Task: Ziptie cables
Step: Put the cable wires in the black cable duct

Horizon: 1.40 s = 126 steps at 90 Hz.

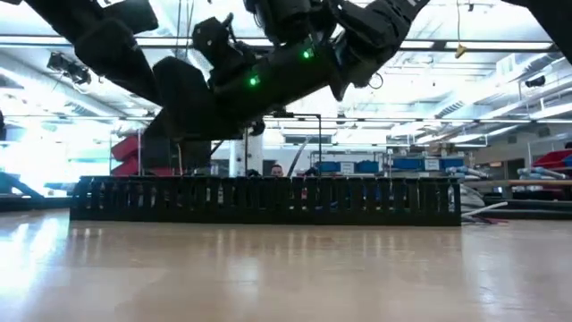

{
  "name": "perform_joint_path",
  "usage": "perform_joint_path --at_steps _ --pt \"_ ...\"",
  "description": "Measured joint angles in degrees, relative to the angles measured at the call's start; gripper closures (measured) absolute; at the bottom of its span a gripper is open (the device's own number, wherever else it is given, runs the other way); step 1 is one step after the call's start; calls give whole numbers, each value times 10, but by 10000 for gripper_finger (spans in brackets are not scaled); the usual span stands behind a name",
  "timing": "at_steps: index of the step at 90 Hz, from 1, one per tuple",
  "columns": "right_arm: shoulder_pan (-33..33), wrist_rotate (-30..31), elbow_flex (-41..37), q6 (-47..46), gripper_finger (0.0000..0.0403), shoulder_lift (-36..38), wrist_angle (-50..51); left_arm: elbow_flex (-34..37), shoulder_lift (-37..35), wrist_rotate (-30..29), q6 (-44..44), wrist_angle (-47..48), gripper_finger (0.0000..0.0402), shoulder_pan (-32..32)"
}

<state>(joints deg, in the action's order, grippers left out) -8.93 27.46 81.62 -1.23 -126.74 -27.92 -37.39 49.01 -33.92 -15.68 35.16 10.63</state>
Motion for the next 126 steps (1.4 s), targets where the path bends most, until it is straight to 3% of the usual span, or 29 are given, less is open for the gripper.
perform_joint_path --at_steps 28,68,126 --pt "-6 -16 0 -29 102 0 71 0 0 0 0 0 351 0" --pt "1 -32 0 -17 187 -16 69 0 0 -1 3 -12 351 0" --pt "11 -34 0 -27 193 -16 57 0 0 -1 4 -11 351 0"
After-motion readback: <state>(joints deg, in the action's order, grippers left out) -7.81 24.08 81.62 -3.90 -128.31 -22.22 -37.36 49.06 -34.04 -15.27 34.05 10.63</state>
